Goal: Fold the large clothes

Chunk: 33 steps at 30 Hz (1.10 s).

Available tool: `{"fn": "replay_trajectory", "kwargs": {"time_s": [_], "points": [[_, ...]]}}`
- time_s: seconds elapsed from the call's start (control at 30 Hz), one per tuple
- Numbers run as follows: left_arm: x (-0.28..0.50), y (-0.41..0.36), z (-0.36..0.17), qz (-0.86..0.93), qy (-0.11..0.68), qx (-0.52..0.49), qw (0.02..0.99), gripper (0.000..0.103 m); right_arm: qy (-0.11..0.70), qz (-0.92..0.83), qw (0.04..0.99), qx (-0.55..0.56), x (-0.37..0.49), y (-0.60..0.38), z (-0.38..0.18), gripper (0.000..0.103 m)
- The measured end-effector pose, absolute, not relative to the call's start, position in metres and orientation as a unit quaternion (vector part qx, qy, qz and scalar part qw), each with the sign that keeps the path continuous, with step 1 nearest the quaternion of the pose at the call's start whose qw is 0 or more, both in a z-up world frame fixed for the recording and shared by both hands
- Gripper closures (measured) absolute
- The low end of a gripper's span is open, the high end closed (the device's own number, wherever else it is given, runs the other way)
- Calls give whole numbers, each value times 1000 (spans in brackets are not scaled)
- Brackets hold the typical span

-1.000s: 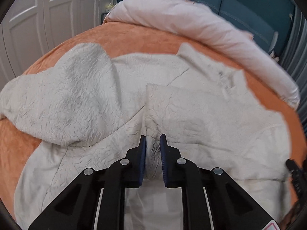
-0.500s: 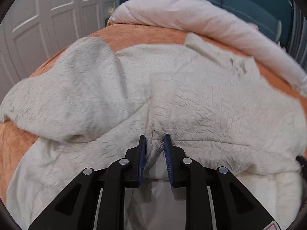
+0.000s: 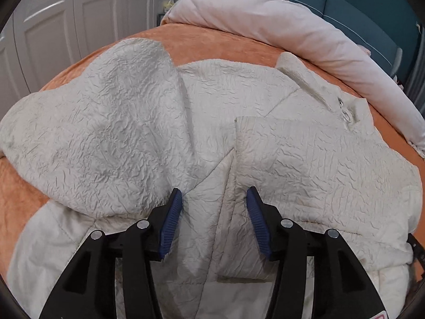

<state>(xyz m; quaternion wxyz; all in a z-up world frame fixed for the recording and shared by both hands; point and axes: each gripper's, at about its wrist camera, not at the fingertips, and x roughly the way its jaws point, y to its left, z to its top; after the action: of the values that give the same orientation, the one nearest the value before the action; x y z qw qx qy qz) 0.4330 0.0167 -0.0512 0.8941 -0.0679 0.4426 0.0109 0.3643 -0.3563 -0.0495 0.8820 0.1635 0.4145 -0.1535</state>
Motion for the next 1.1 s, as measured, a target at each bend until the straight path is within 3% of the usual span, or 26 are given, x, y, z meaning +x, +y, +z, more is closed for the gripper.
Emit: {"fn": "replay_trajectory", "kwargs": {"time_s": [0.2,0.3,0.4,0.6,0.7,0.77,0.83,0.87,0.9,1.03,1.1], "points": [[412,50,-23,1,425,-120,897,51,398,-158,889,162,338,-346,-26,72],[384,109,2,28,390,-147,908,30,377,-138,906,136,294,-323,-3,64],[369,191,9,92,376,-172,906,27,372,-118,914,113,241,-291,9,60],[371,351,-23,224,389,-307,839,27,385,-67,908,153,165,-238,14,59],[372,393,-42,244,367,-393,807,28,397,-56,906,138,147,-205,10,59],[377,393,-39,248,347,-398,812,29,405,-52,904,124,140,-189,6,59],[396,381,-33,221,357,-375,826,54,418,-50,899,122,140,-181,1,56],[403,379,-32,206,368,-369,828,81,419,-53,898,123,141,-179,0,55],[409,371,-26,194,376,-360,832,98,418,-55,898,123,142,-177,1,54],[421,326,35,132,333,-303,883,102,405,-46,903,134,142,-173,6,54],[418,268,84,70,302,-254,916,103,398,-41,906,137,144,-171,8,54]]}}
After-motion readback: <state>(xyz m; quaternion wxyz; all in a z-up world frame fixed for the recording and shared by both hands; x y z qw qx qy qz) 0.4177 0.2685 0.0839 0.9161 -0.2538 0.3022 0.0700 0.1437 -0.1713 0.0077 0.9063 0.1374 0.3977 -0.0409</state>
